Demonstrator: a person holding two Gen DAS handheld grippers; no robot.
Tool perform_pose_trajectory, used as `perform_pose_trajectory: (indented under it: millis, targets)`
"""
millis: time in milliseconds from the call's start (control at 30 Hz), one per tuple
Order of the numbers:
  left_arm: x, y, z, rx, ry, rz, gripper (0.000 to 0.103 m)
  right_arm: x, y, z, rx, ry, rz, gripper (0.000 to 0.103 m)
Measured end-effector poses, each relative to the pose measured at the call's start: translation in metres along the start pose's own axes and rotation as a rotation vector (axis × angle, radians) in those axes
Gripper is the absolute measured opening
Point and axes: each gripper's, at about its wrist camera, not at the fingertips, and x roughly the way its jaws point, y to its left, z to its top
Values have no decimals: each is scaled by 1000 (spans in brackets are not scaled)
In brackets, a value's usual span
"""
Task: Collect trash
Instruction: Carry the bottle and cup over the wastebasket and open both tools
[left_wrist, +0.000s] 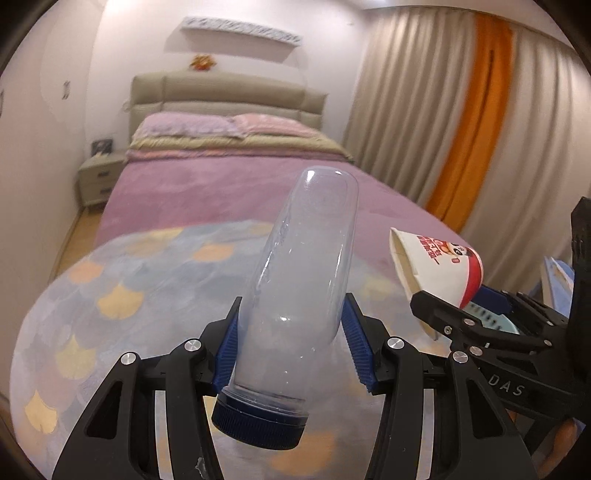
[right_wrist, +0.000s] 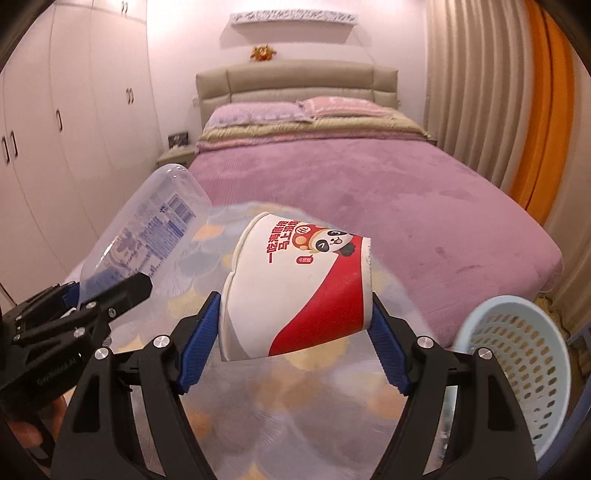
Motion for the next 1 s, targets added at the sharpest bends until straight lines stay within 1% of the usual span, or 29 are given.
perform_pose_trajectory:
  millis: [67,233,400,533,667,800,833,1000]
  targets:
    - [-7,-20,5,29,-19,-21,50,-12,-12,2,20,-15,-11,73]
    - [-12,-65,15,91,-35,-75,50,-40,-55,3,108,-35,-59,73]
    - [-7,-111,16,139,-26,-129,50,-59,-108,3,201,-44,-129,73]
    - [4,-139,17,165,-14,-165,50,-70,-146,-2,266,-41,-181,73]
    - [21,-165,17,175,19,-220,50,-77,-186,-9,338,-23,-230,73]
    - [42,-191,12,187,67,-263,50,-79,-228,-24,400,19,-270,73]
    - [47,-195,10,187,79,-272,50,-77,-238,-24,410,27,-275,73]
    - [77,-221,-6,198,156,-306,50,-73,-278,-47,486,83,-278,73]
